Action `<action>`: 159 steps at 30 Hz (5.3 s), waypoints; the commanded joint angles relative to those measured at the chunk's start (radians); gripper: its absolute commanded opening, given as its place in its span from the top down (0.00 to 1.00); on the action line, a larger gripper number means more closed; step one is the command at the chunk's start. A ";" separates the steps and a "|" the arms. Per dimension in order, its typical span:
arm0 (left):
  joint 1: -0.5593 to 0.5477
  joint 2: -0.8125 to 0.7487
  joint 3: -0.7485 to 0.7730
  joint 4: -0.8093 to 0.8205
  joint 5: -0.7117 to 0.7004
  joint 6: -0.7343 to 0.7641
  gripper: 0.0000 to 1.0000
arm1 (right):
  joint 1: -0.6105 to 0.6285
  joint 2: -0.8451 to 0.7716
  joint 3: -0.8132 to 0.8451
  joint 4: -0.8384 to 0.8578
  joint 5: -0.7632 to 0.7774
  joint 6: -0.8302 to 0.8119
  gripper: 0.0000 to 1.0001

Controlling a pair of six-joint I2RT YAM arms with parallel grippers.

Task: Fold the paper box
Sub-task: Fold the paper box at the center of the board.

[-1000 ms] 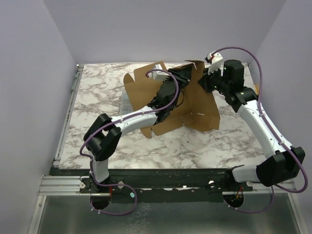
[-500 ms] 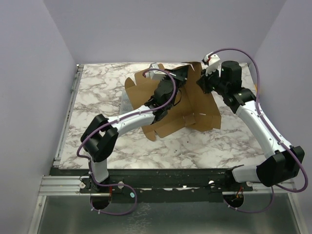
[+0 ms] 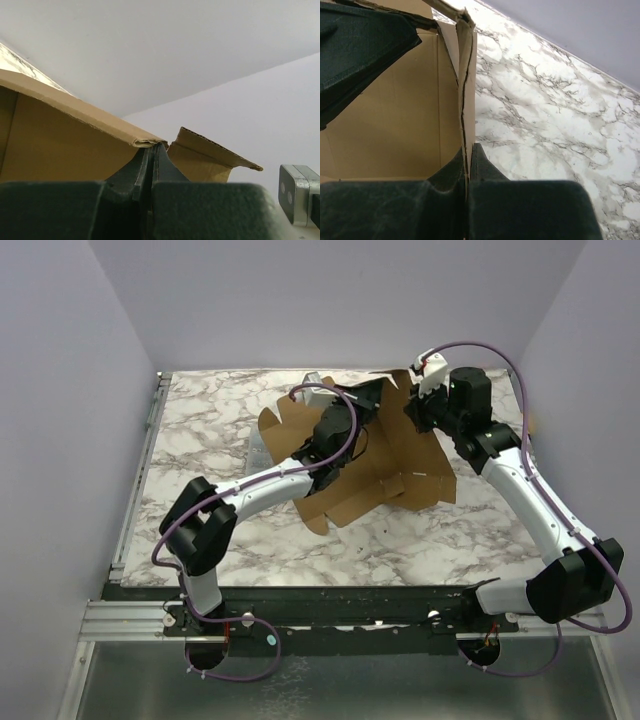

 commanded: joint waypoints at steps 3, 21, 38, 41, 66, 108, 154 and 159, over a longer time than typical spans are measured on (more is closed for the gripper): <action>0.060 -0.038 -0.063 -0.126 -0.128 0.010 1.00 | -0.024 -0.031 0.007 0.093 0.168 -0.007 1.00; 0.124 -0.093 -0.075 -0.053 0.359 0.541 0.33 | -0.022 -0.028 0.006 0.048 0.047 -0.025 1.00; 0.275 -0.185 -0.156 -0.025 0.807 1.305 0.01 | -0.025 0.004 0.085 -0.076 -0.146 -0.029 1.00; 0.273 -0.155 -0.126 0.021 0.832 1.350 0.01 | -0.027 0.012 0.097 -0.094 -0.185 -0.023 1.00; 0.250 -0.079 -0.069 0.053 1.111 1.277 0.91 | -0.084 0.097 0.134 -0.149 -0.181 -0.030 1.00; 0.239 0.055 -0.075 -0.053 0.895 1.110 0.04 | -0.285 0.375 0.043 -0.230 -0.371 -0.121 0.99; 0.214 0.369 0.349 -0.528 0.814 1.145 0.10 | -0.489 0.659 0.184 -0.102 -0.546 -0.095 0.89; 0.209 0.439 0.406 -0.537 0.824 1.155 0.09 | -0.490 0.756 0.261 -0.154 -0.625 -0.074 0.91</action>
